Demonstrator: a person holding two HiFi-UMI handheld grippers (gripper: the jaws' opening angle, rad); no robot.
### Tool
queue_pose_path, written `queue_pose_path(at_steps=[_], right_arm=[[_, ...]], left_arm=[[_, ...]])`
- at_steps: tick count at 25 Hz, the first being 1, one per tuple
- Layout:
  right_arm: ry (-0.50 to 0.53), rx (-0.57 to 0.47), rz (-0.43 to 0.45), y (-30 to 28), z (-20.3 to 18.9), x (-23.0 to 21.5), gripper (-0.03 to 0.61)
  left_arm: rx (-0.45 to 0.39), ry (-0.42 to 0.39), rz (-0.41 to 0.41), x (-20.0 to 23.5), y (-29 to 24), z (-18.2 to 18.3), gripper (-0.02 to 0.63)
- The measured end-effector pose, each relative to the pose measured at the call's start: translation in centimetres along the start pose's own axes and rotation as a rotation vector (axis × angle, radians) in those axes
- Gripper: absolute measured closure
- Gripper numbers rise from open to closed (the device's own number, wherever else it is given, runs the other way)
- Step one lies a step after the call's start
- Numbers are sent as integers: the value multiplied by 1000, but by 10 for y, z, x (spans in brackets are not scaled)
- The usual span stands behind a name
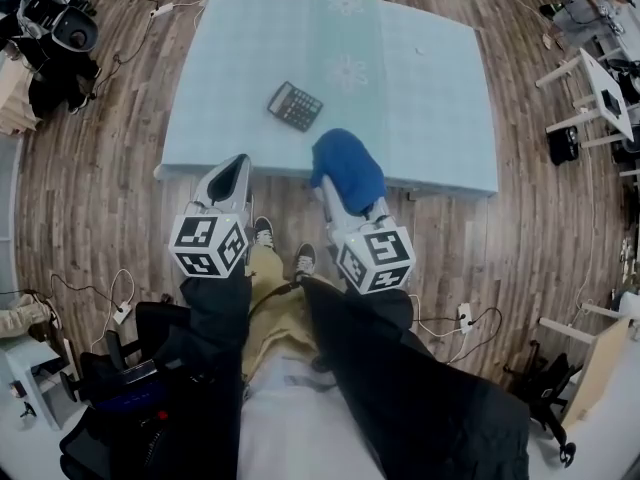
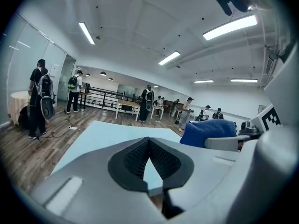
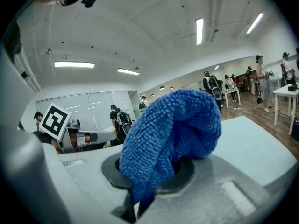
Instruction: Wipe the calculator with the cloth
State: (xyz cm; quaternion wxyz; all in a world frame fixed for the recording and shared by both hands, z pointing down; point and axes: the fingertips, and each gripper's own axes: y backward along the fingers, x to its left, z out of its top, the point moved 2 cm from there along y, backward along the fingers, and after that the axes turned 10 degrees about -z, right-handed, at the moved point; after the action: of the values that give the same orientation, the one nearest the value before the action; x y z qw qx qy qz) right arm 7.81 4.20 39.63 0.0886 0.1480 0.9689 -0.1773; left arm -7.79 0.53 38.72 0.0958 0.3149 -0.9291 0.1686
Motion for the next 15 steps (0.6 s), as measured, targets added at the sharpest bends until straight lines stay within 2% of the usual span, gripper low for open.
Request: queue_pose_path(at_steps=[8, 15], right_arm=[[15, 12, -70, -45, 13, -14, 523], [11, 2, -120, -111, 49, -15, 522]], left_arm=[[-8, 22, -75, 36, -57, 17, 615], [-3, 21, -131, 82, -98, 51, 614]])
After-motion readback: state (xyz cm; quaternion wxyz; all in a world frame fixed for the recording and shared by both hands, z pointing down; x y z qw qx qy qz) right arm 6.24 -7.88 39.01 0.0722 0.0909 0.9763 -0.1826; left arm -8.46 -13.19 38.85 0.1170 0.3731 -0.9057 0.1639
